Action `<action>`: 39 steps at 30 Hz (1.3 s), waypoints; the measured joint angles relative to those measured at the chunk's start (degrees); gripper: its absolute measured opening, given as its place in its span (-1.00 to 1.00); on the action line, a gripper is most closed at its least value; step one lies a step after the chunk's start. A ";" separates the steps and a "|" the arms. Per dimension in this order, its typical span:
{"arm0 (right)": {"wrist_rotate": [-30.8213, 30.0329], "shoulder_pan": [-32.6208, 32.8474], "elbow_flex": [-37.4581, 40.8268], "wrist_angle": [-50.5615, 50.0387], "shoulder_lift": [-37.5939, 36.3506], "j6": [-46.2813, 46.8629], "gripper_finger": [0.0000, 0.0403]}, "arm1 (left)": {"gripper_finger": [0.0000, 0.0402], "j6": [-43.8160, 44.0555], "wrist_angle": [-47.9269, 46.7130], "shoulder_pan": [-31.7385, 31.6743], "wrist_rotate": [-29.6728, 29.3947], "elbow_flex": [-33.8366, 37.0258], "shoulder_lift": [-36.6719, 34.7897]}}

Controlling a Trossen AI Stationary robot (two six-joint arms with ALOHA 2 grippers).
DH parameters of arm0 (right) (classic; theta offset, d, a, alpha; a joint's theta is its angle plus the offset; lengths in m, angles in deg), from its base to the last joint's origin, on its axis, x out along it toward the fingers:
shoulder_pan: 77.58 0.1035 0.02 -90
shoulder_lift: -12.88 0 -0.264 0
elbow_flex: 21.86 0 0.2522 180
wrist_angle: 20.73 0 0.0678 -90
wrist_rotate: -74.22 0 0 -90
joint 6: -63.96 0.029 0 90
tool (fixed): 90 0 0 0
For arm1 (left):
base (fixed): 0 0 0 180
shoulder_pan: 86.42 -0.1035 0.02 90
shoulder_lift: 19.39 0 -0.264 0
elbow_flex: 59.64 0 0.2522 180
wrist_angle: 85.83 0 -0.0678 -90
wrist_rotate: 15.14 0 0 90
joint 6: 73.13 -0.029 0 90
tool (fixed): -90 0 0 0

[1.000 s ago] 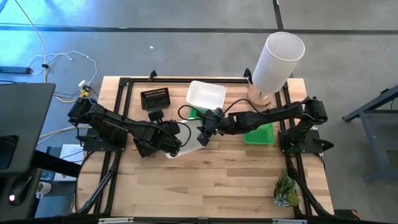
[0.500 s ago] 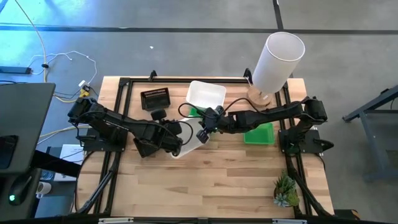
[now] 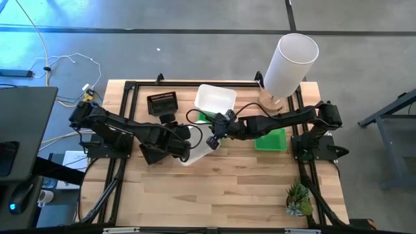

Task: Stack baskets by color
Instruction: Stack the bottom white bin on the white bins

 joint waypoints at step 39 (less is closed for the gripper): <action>-1.24 -5.27 0.23 1.44 -2.16 -5.72 -1.00 | -0.34 -11.06 5.28 -0.92 8.15 0.00 -14.74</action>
